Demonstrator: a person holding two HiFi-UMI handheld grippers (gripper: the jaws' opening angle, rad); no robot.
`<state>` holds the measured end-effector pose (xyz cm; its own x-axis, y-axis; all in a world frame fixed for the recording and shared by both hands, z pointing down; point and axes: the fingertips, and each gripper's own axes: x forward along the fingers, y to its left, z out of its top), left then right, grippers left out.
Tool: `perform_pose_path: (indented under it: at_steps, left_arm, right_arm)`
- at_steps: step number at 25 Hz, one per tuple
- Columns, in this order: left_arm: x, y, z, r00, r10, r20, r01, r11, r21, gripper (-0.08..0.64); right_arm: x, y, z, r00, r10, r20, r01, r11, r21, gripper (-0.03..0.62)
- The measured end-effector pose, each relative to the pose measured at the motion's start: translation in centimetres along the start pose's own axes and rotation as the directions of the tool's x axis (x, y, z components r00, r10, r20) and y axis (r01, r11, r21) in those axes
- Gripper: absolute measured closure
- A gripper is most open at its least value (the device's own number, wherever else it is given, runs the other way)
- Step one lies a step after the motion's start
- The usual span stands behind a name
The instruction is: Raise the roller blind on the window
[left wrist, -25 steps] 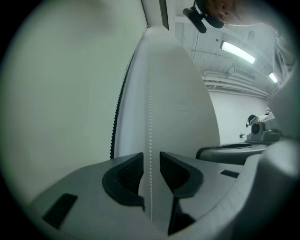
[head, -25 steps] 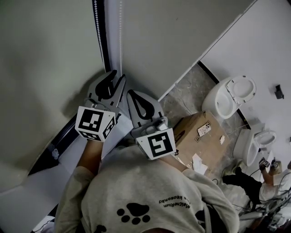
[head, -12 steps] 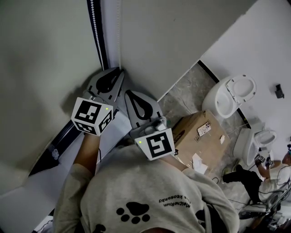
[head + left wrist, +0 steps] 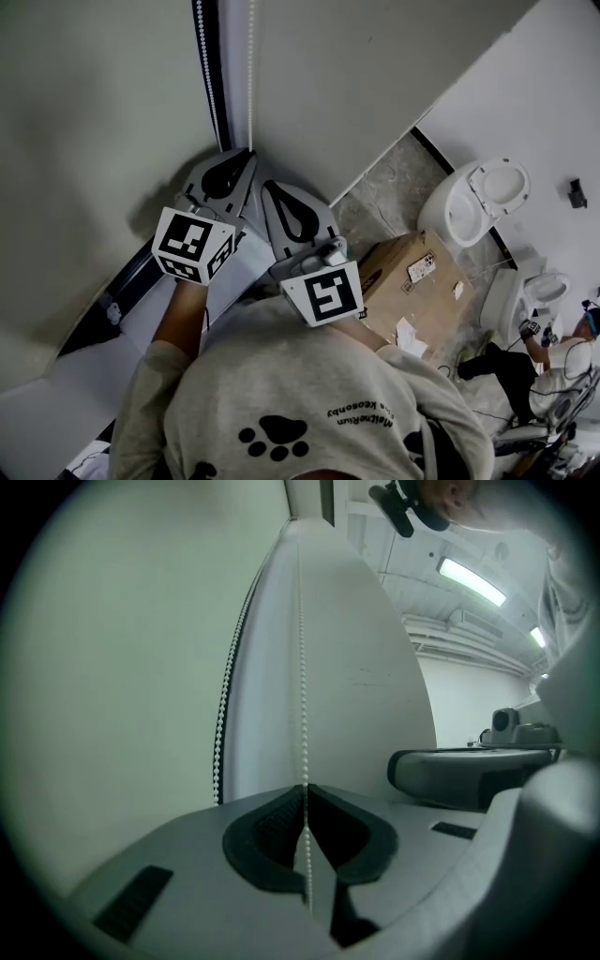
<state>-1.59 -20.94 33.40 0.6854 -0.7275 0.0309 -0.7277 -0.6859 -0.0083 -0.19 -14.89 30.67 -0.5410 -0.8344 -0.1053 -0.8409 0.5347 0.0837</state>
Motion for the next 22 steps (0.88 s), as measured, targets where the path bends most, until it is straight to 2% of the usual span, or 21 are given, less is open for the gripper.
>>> perform_pose_path:
  at_steps: [8, 22]
  left_arm:
    - [-1.6, -0.1, -0.3, 0.999, 0.035, 0.015, -0.035, 0.999, -0.008, 0.541]
    - [-3.0, -1.7, -0.5, 0.997, 0.053, 0.052, -0.053, 0.999, -0.007, 0.541]
  right_arm:
    - [0.1, 0.1, 0.4, 1.000, 0.007, 0.003, -0.007, 1.000, -0.006, 0.583]
    - [0.6, 0.4, 1.4, 1.000, 0.023, 0.016, -0.023, 1.000, -0.007, 0.581]
